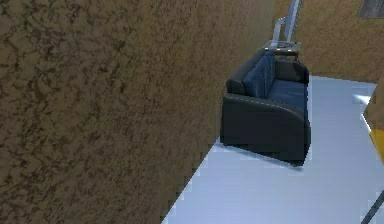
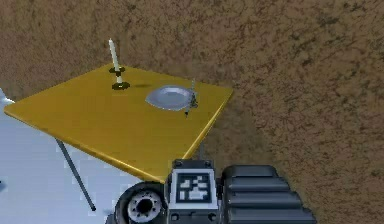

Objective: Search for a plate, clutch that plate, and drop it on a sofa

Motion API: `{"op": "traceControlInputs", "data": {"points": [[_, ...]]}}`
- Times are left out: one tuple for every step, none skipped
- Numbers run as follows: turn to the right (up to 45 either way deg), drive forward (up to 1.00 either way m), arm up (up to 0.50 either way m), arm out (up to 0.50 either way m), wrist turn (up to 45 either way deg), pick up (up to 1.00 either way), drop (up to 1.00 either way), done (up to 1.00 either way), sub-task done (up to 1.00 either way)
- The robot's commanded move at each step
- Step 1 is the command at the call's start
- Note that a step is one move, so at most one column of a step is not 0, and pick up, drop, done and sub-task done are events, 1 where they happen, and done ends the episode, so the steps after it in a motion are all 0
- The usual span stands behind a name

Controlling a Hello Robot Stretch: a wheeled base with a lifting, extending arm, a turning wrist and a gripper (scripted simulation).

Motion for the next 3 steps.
{"op": "traceControlInputs", "data": {"points": [[0.0, 0.0, 0.0, 0.44, 0.0, 0.0, 0.0, 0.0, 0.0], [0.0, 0.0, 0.0, 0.0, 45.0, 0.0, 0.0, 0.0, 0.0], [0.0, 0.0, 0.0, 0.0, 45.0, 0.0, 0.0, 0.0, 0.0]]}}
